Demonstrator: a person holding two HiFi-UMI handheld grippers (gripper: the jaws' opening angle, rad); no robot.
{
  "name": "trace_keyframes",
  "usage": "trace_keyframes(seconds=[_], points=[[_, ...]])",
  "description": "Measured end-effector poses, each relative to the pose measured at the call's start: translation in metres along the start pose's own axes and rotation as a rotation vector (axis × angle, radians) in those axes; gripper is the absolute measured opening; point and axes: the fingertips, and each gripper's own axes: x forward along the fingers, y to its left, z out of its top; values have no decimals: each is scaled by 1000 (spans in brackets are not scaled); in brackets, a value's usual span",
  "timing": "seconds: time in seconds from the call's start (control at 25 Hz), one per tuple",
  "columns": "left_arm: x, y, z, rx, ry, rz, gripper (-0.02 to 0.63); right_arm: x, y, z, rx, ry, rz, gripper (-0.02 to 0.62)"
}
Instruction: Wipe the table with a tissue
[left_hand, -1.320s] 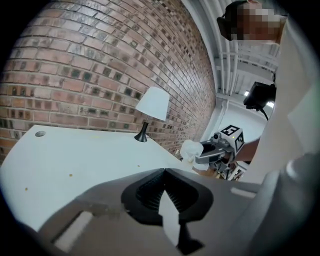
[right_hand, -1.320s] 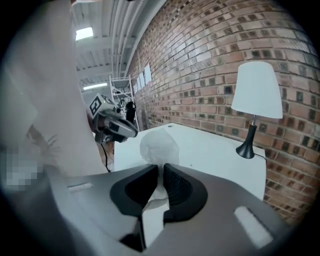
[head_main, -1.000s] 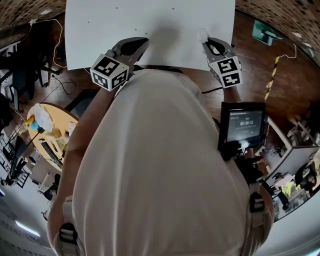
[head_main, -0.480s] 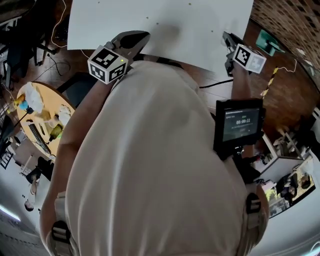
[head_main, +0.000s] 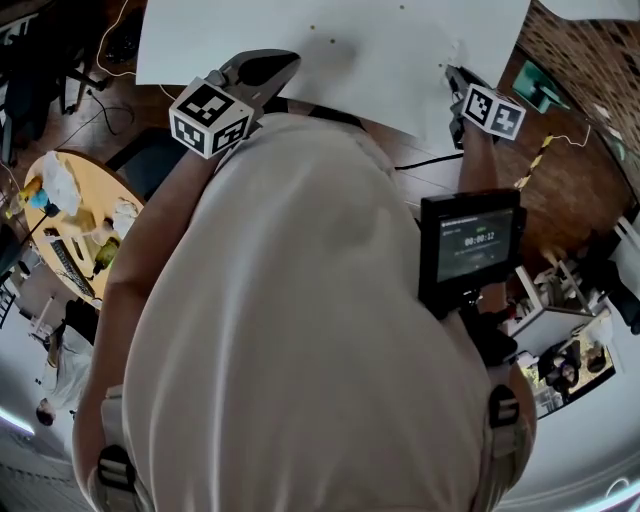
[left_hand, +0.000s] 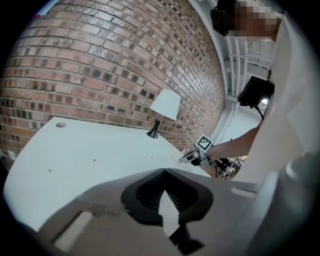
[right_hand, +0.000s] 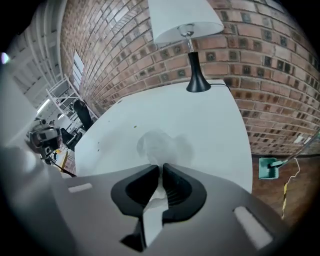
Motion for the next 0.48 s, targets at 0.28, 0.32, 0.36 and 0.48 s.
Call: trace_keyframes(seconds=[0.28,0.32,0.36,0.48], points=[[-3,1,-1,4,12,-10,6,-2,-1,1,33,-24,-6,28],[-3,1,-1,7,12,-12,6,-1,-1,1,33,-28,-11,28],[-2,1,0,11,13,-14,6,-1,-1,1,31,-30,-14,28],[-1,-3,1,22,19,-21,6,2,6,-1,7,-18,1,28]])
